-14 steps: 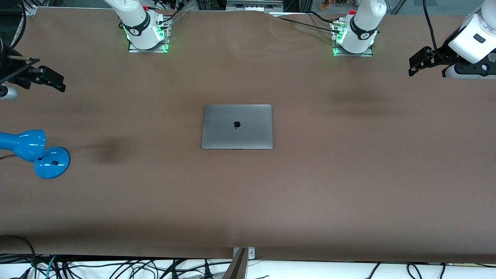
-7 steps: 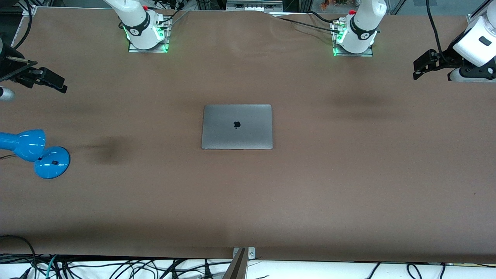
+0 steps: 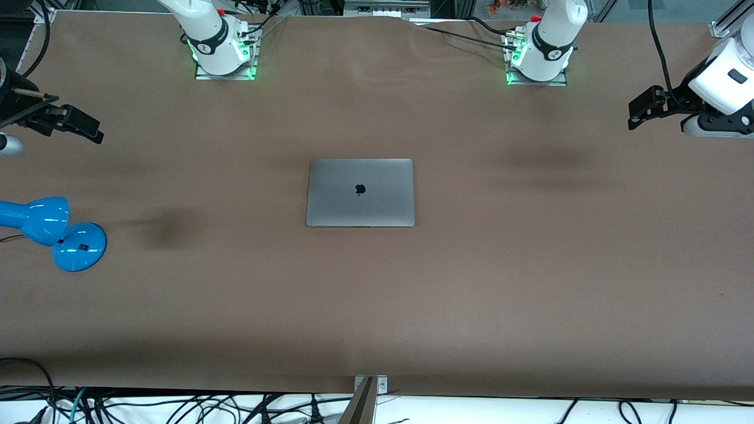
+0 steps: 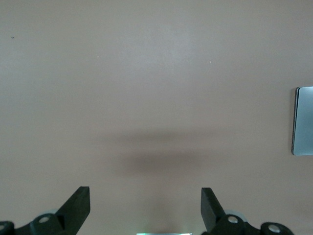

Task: Close laptop with both arms from behind

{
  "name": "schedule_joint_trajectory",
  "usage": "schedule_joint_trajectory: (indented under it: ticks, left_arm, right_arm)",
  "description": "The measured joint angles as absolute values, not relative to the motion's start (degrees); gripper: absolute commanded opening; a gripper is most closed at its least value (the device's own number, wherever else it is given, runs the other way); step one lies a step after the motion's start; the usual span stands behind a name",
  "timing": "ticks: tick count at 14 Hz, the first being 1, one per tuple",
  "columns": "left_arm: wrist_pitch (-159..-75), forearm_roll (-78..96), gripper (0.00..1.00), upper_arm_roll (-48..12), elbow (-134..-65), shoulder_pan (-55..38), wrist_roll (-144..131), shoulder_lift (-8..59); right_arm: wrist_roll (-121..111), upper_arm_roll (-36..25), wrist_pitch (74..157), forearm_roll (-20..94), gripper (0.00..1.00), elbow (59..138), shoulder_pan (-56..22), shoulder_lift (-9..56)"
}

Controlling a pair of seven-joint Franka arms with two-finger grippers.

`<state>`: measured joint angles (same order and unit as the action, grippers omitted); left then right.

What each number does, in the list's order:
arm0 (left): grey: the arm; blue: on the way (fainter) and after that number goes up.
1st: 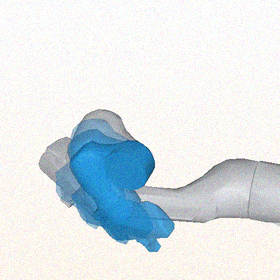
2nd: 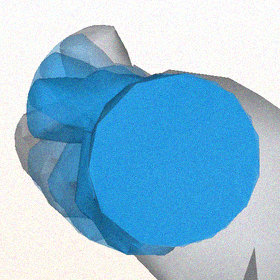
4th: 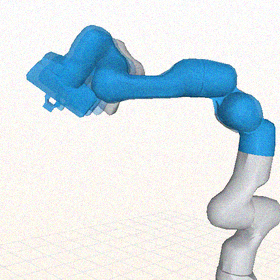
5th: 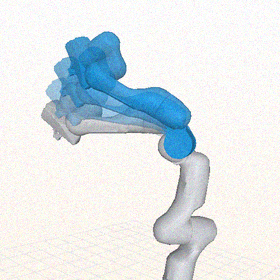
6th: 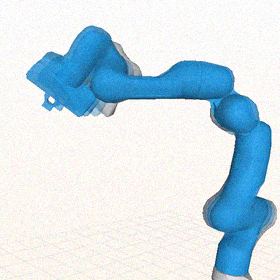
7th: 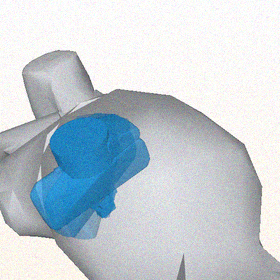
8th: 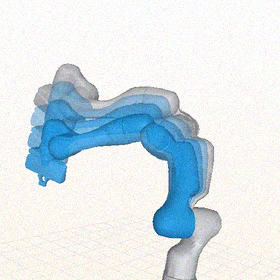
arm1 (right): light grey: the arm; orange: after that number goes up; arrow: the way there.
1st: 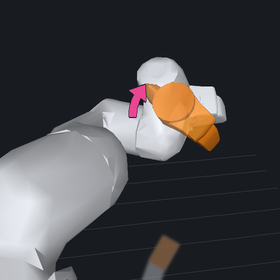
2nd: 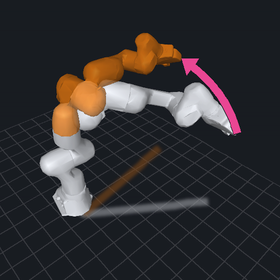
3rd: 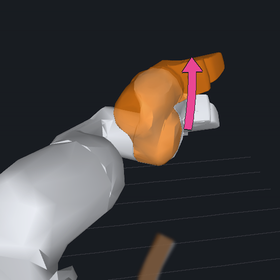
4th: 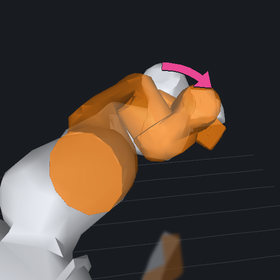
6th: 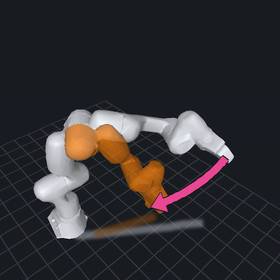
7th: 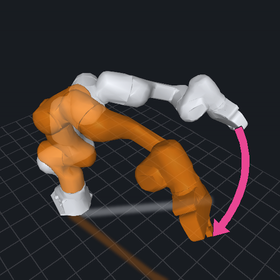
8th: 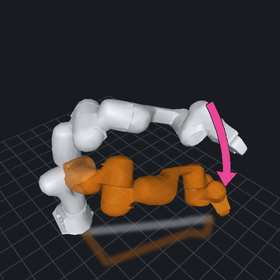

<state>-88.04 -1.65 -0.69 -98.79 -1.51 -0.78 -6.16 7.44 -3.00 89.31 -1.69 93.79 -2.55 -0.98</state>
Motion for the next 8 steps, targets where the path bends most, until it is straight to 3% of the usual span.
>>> schedule_joint_trajectory:
  ticks: [8]
  left_arm:
    - [-85.63, -1.65, 1.0, -0.66, -98.66, -0.79, -0.72, -6.16]
  right_arm:
    - [7.46, -3.0, 89.43, -0.89, 1.0, 93.79, -2.58, -0.97]
